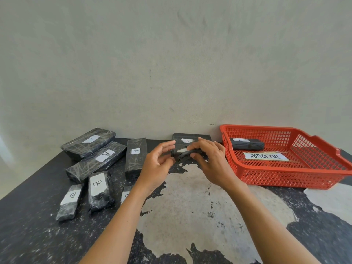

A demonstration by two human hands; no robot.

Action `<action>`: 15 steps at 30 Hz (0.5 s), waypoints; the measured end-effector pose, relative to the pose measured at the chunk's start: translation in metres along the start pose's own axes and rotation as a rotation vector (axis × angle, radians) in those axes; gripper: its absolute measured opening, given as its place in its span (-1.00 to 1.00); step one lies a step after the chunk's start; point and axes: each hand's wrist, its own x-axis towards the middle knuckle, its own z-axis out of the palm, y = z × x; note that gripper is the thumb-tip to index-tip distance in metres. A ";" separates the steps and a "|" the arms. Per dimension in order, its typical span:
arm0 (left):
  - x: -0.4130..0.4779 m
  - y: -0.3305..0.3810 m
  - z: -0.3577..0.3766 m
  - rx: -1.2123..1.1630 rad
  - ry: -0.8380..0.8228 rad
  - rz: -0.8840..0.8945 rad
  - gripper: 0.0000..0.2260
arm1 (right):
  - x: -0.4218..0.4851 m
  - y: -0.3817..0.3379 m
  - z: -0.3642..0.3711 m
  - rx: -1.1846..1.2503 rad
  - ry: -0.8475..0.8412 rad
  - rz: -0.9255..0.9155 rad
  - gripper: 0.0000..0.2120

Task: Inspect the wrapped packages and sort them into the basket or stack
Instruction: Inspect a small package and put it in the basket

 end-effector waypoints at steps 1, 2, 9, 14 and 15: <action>0.000 0.000 0.001 -0.011 -0.023 -0.002 -0.60 | 0.000 0.000 0.000 0.011 -0.006 -0.001 -0.82; -0.001 -0.001 0.001 -0.032 -0.036 -0.002 -0.63 | 0.000 0.001 0.000 0.022 -0.009 0.003 -0.81; -0.002 -0.001 0.009 0.018 0.110 0.114 -0.78 | 0.000 -0.009 0.004 0.205 0.008 0.138 -0.66; -0.002 -0.005 0.014 0.069 0.199 0.166 -0.75 | 0.000 -0.020 0.012 0.482 0.095 0.424 -0.63; -0.003 -0.007 0.015 0.083 0.219 0.169 -0.74 | 0.000 -0.024 0.012 0.553 0.101 0.489 -0.68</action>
